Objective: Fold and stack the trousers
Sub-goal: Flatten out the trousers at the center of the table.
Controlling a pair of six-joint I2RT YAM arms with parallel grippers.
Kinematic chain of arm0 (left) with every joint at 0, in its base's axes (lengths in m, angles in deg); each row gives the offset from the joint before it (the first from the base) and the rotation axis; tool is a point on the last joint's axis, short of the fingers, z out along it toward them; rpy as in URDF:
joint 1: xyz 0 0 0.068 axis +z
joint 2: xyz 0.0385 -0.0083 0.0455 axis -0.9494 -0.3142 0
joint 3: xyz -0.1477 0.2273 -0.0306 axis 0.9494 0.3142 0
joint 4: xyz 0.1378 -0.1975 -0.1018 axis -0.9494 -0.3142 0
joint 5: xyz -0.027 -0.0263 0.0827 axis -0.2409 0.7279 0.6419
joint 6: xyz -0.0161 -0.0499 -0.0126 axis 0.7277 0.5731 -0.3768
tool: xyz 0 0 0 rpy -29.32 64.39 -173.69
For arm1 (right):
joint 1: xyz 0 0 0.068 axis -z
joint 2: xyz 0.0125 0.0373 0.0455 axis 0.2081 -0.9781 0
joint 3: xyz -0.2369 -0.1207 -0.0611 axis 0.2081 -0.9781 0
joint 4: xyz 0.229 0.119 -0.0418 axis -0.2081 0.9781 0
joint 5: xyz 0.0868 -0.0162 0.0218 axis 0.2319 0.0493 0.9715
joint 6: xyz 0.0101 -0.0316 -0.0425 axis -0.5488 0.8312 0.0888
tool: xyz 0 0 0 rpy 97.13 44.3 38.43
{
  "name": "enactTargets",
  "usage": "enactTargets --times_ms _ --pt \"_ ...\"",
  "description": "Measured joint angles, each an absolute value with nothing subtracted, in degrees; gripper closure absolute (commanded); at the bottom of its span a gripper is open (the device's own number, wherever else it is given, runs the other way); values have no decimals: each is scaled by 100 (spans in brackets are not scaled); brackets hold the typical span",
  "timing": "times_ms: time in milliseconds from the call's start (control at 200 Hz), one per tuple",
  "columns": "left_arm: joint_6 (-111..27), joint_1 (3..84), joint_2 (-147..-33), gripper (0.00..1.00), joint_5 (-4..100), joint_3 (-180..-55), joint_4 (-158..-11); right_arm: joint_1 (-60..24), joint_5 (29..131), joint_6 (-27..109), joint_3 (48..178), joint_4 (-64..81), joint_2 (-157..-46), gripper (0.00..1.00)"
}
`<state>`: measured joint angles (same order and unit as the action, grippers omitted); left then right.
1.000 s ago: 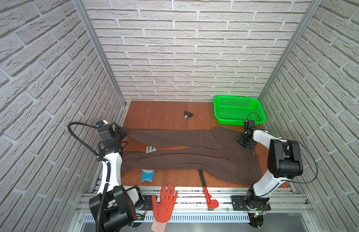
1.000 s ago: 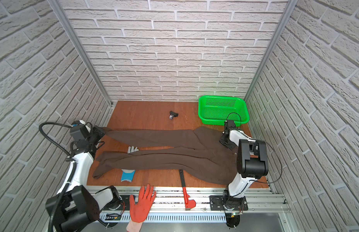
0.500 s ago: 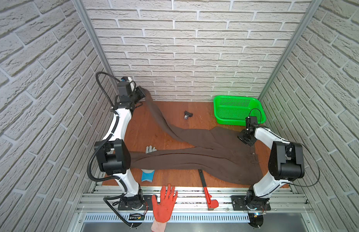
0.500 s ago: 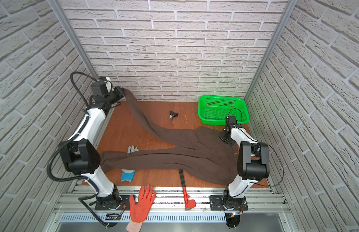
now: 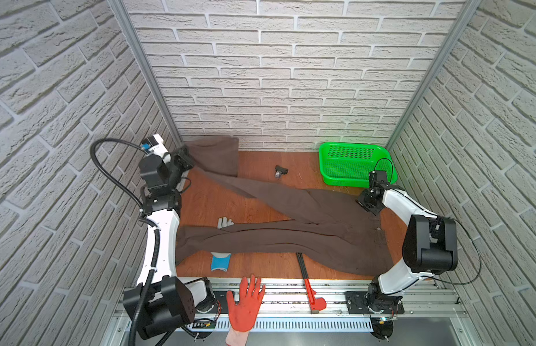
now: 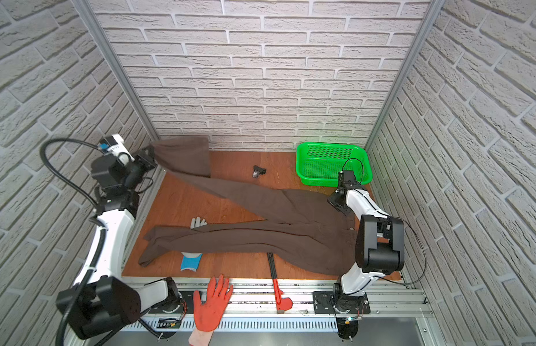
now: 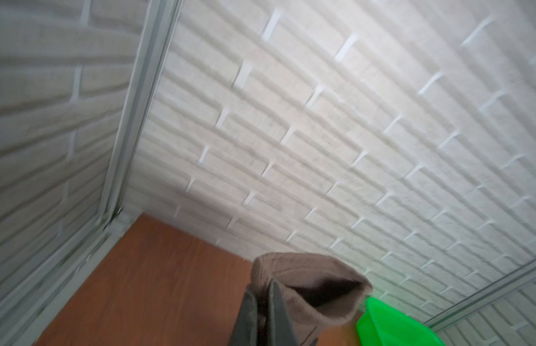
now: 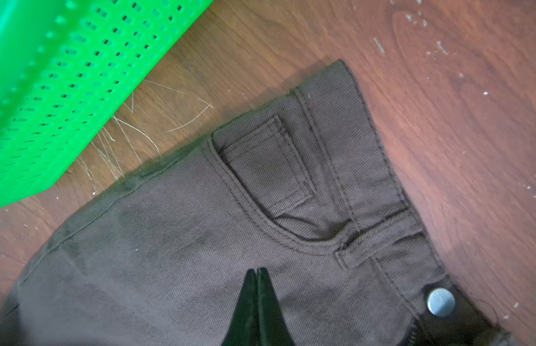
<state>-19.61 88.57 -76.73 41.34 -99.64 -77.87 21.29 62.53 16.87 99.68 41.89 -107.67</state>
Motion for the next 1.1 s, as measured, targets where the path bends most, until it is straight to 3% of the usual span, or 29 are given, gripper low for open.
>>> enactTargets --times_ms 175,350,390,495,570,670,875,1100 --pt "-1688 9216 -8152 100 4606 -8515 -8244 2129 6240 1695 9940 4192 -10767 95" --pt "-1563 9478 -7737 100 5327 -8368 -8522 2129 6198 1711 9885 4194 -10767 95" --pt "-1561 9500 -7617 88 5489 -8388 -8589 2129 6183 1711 9877 4194 -10767 94" --pt "-1605 9528 -7534 45 5837 -8622 -8950 2129 6174 1711 9859 4187 -10767 94" --pt "-1616 9526 -7606 33 5955 -8801 -9221 2129 6170 1711 9842 4176 -10767 95" --pt "-1701 9496 -7728 25 6066 -9048 -9610 2129 6170 1711 9826 4179 -10767 95" --pt "-2156 8766 -8019 27 6162 -9697 -10397 2129 6187 1732 9826 4174 -10760 94" --pt "-2680 7511 -9518 22 5898 -10823 -10745 2126 6231 1807 9783 4176 -10627 94"
